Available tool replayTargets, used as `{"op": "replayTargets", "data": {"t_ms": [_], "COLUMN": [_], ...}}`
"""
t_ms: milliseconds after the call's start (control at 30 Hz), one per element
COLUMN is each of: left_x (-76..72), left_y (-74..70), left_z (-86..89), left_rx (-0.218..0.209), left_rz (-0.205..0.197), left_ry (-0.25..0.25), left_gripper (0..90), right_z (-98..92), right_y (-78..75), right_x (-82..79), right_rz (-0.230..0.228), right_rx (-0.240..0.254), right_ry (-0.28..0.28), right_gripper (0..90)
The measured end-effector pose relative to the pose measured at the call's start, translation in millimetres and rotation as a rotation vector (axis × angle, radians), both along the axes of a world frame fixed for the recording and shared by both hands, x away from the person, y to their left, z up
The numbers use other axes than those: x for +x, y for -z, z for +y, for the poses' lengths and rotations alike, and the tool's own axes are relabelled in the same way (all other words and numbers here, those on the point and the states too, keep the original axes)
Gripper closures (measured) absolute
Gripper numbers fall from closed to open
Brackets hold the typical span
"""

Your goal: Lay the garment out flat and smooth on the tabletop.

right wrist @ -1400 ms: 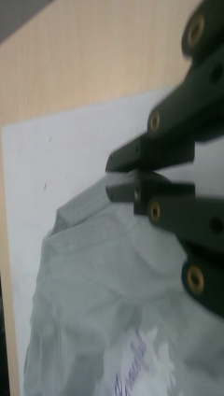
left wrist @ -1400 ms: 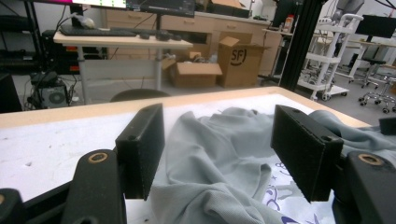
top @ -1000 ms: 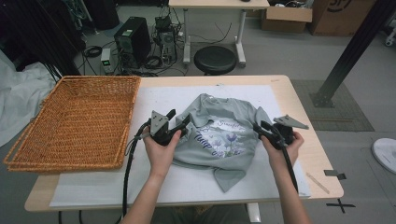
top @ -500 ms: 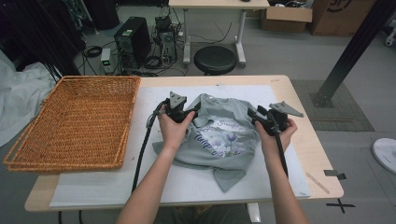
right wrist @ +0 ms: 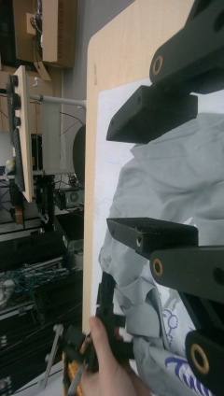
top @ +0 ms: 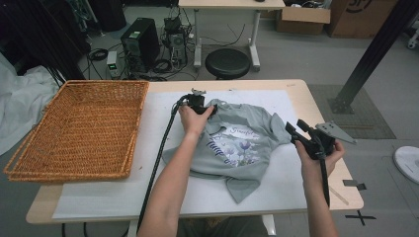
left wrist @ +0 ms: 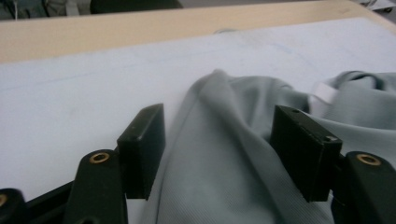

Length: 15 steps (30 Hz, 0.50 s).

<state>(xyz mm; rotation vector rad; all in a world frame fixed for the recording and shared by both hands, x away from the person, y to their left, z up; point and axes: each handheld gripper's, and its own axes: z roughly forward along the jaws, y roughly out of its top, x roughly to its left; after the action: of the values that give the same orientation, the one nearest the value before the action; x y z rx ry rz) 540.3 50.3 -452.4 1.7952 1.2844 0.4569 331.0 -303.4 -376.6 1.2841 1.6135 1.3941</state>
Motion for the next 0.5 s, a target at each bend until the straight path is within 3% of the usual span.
{"op": "replayTargets", "data": {"t_ms": [33, 67, 100, 133, 167, 200, 233, 267, 300, 333, 367, 400, 433, 467, 500], "left_x": [0.0, 2.4, 2.9, 2.9, 3.2, 2.6, 2.6, 0.4, 0.4, -2.0, -2.0, -5.4, -5.4, -8.9, -8.9], "left_y": [0.0, 1.4, 1.5, 0.3, -0.4, -2.5, -2.5, -7.1, -7.1, -12.7, -12.7, -17.5, -17.5, -20.6, -20.6], "left_z": [0.0, -0.5, -1.9, -2.4, -2.5, -0.6, -0.6, 4.3, 4.3, 14.9, 14.9, 30.1, 30.1, 45.7, 45.7], "left_rx": [0.000, 0.025, 0.057, 0.092, 0.090, 0.121, 0.121, 0.196, 0.196, 0.221, 0.221, 0.227, 0.227, 0.250, 0.250], "left_rz": [0.000, 0.026, 0.018, 0.011, 0.015, -0.005, -0.005, -0.054, -0.054, -0.099, -0.099, -0.128, -0.128, -0.149, -0.149], "left_ry": [0.000, 0.011, 0.014, 0.025, 0.028, 0.010, 0.010, -0.044, -0.044, -0.109, -0.109, -0.189, -0.189, -0.261, -0.261], "left_gripper": [45.2, 54.1, 54.1, 76.6, 76.6, 83.9, 85.7, 86.9, 87.1, 87.2, 87.2, 87.3, 87.3, 87.3, 87.3], "right_z": [-2.4, -4.7, -4.7, -9.4, -9.4, -13.5, -14.8, -15.7, -15.7, -16.2, -16.1, -15.6, -15.0, -14.3, -14.3], "right_y": [0.8, 1.7, 1.7, 4.4, 4.4, 6.9, 8.0, 9.1, 9.1, 11.3, 12.3, 13.2, 14.1, 14.9, 14.9], "right_x": [-2.0, -3.7, -3.7, -5.9, -5.9, -7.1, -7.5, -7.6, -7.6, -7.5, -7.1, -6.3, -5.1, -3.7, -3.7], "right_rz": [0.000, 0.002, 0.002, 0.010, 0.010, 0.015, 0.019, 0.021, 0.021, 0.028, 0.032, 0.035, 0.038, 0.041, 0.041], "right_rx": [0.001, -0.004, -0.004, -0.005, -0.005, 0.002, 0.002, 0.002, 0.002, 0.000, -0.002, -0.005, -0.005, -0.002, -0.002], "right_ry": [0.006, 0.014, 0.014, 0.024, 0.024, 0.034, 0.040, 0.042, 0.042, 0.044, 0.042, 0.040, 0.039, 0.037, 0.037], "right_gripper": [51.9, 52.0, 52.0, 52.3, 52.3, 52.5, 52.5, 52.7, 52.7, 52.7, 52.8, 53.0, 53.1, 53.2, 53.2]}}
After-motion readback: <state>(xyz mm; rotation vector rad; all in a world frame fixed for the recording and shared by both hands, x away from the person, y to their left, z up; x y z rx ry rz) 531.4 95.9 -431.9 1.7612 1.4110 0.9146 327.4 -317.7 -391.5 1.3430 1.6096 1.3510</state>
